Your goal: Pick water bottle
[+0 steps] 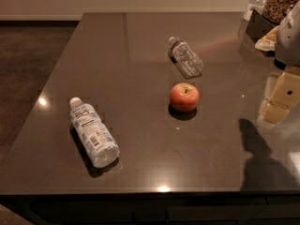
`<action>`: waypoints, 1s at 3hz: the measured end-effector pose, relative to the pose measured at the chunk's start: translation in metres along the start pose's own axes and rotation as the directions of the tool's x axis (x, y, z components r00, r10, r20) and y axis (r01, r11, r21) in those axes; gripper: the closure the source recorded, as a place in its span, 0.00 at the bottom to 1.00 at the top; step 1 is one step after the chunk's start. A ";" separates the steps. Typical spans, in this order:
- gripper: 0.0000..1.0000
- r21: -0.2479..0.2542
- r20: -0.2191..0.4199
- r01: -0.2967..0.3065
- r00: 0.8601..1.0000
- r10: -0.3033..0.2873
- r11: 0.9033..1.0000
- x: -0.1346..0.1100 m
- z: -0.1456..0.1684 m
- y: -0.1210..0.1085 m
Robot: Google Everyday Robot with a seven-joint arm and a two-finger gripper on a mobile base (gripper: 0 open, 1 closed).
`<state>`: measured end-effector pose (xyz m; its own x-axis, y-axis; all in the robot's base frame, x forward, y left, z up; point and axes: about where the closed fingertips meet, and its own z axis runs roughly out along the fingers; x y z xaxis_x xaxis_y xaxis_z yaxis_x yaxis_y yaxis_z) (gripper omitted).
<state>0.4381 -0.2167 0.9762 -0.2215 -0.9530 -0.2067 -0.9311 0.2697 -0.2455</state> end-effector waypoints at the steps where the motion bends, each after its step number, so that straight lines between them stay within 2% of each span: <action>1: 0.00 0.000 0.000 0.000 1.000 0.000 1.000 0.000 0.000 0.000; 2: 0.00 -0.005 -0.005 -0.014 1.000 0.014 1.000 -0.008 0.003 -0.004; 3: 0.00 -0.016 -0.014 -0.047 0.999 0.046 0.999 -0.031 0.017 -0.021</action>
Offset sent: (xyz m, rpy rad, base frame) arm 0.0194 0.0196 -0.0058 -0.0014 0.0500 -0.0408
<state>0.4700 -0.1907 0.9713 -0.2685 -0.9413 -0.2047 -0.9243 0.3116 -0.2203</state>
